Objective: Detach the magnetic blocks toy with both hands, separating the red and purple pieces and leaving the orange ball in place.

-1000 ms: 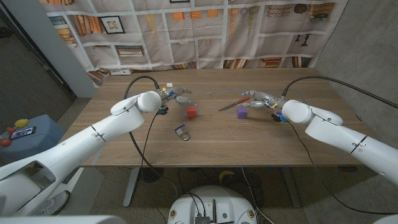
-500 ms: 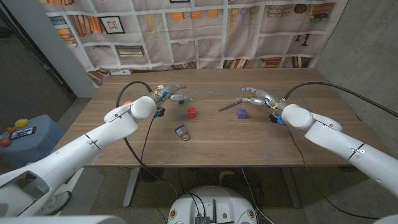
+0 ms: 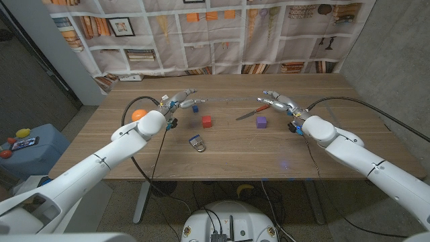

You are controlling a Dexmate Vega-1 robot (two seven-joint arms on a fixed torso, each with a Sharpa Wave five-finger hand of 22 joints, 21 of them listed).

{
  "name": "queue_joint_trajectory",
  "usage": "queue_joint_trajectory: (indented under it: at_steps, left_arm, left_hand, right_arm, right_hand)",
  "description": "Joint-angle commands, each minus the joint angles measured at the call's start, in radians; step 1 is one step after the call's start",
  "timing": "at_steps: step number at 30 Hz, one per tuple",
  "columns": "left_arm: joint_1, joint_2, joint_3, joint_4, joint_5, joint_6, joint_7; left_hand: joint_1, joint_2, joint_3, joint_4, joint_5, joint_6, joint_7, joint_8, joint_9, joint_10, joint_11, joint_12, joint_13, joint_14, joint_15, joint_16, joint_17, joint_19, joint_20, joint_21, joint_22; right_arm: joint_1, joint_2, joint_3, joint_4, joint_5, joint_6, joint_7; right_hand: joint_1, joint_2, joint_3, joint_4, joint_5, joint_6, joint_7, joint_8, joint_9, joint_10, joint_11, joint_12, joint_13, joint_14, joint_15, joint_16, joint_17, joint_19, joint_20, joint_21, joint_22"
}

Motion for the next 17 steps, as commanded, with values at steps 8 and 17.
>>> queue_joint_trajectory:
  at_steps: [8, 17]
  left_arm:
    - [0.02, -0.126, -0.041, 0.154, -0.202, -0.248, 0.091]
    - [0.02, -0.178, -0.037, 0.231, -0.253, -0.343, 0.082]
  left_hand:
    - [-0.061, 0.041, -0.006, 0.025, -0.001, 0.02, 0.007, 0.005, 0.003, 0.024, -0.01, -0.002, 0.0, -0.008, -0.022, 0.003, 0.002, 0.026, -0.019, 0.003, 0.003]
    - [-0.087, 0.058, -0.011, 0.025, 0.0, 0.017, -0.001, 0.0, 0.002, 0.042, -0.023, -0.002, 0.0, 0.022, -0.039, 0.005, 0.001, 0.061, -0.026, 0.009, 0.002]
  right_arm:
    - [-0.052, 0.115, 0.066, 0.163, 0.164, 0.219, -0.05]
    - [-0.091, 0.144, 0.088, 0.171, 0.227, 0.262, -0.063]
  right_hand:
    - [-0.026, 0.022, 0.003, 0.011, -0.003, 0.018, 0.017, -0.014, -0.001, 0.017, 0.001, 0.002, -0.002, 0.01, -0.009, 0.011, -0.004, 0.005, -0.021, 0.003, 0.0]
    - [-0.051, 0.044, 0.003, 0.023, -0.003, 0.026, 0.034, -0.026, -0.002, 0.034, 0.005, 0.001, -0.005, 0.018, -0.014, 0.013, -0.007, 0.008, -0.026, 0.002, -0.001]
